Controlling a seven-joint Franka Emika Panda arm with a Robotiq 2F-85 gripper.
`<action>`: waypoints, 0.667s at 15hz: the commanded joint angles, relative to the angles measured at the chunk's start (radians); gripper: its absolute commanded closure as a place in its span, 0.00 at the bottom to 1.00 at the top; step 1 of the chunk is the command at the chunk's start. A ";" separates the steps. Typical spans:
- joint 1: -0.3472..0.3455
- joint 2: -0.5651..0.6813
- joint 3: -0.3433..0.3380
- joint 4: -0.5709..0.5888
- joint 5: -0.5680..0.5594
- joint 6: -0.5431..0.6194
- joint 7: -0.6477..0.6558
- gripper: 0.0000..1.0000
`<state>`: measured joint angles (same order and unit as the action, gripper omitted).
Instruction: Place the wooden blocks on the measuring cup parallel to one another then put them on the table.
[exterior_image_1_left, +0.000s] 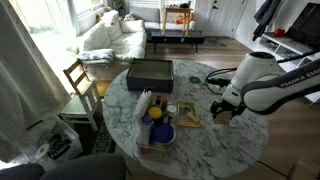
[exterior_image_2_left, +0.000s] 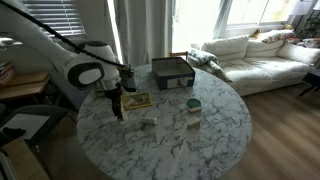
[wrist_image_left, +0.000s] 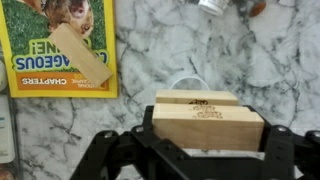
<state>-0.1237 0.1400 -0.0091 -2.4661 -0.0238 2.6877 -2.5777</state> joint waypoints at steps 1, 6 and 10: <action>0.000 0.018 -0.006 0.009 -0.014 0.007 0.003 0.07; -0.001 0.010 -0.008 0.007 -0.021 0.004 0.004 0.00; -0.002 -0.008 -0.015 0.005 -0.021 -0.006 0.024 0.00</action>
<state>-0.1246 0.1478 -0.0111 -2.4587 -0.0238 2.6883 -2.5763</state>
